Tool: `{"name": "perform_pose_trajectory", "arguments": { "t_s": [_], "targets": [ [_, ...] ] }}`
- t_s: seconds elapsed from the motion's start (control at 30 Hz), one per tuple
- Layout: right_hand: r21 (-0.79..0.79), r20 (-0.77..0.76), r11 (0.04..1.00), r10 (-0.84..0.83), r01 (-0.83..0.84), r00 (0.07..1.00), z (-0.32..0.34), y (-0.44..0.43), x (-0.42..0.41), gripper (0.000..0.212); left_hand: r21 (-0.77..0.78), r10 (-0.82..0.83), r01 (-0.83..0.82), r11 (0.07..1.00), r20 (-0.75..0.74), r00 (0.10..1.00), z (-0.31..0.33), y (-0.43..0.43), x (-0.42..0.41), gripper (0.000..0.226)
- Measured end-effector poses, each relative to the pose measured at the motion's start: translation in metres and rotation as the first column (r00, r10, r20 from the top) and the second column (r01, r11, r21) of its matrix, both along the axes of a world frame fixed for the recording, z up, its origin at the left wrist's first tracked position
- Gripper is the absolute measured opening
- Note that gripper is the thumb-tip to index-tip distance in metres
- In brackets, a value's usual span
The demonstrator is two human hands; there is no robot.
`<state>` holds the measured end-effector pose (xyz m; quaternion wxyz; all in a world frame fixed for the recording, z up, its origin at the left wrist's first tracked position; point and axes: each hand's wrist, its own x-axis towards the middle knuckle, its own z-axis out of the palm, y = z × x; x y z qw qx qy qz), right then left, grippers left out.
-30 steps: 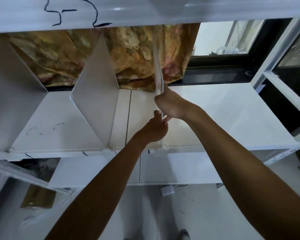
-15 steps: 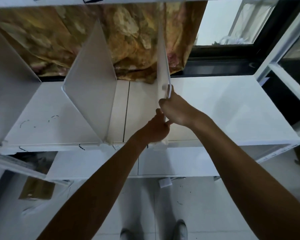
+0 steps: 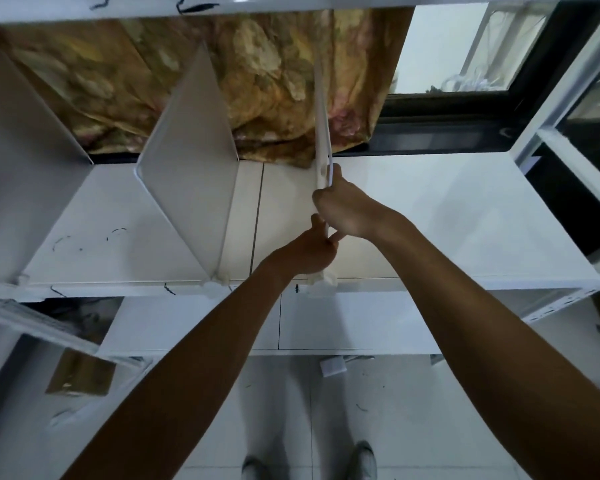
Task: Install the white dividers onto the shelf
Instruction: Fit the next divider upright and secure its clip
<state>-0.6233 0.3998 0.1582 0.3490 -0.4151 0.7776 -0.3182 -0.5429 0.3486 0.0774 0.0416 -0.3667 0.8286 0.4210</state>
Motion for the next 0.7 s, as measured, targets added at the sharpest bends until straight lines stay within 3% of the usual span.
{"name": "perform_pose_trajectory", "arguments": {
  "t_s": [0.37,0.53,0.7],
  "targets": [
    [0.053,0.022,0.998,-0.046,0.045,0.999,0.006,-0.003,0.010,0.069,0.056,0.043,-0.043,0.997,0.001,0.999,0.015,0.015,0.007,0.062],
    [-0.001,-0.048,0.998,-0.056,0.056,0.997,0.000,-0.002,0.009,0.055,0.098,0.160,-0.157,0.983,-0.027,0.987,0.011,0.022,0.005,0.064],
    [0.028,0.003,0.998,-0.053,0.053,0.999,0.001,-0.002,0.008,0.057,0.096,0.234,-0.226,0.969,-0.075,0.969,0.004,0.031,0.005,0.064]
  ]
}}
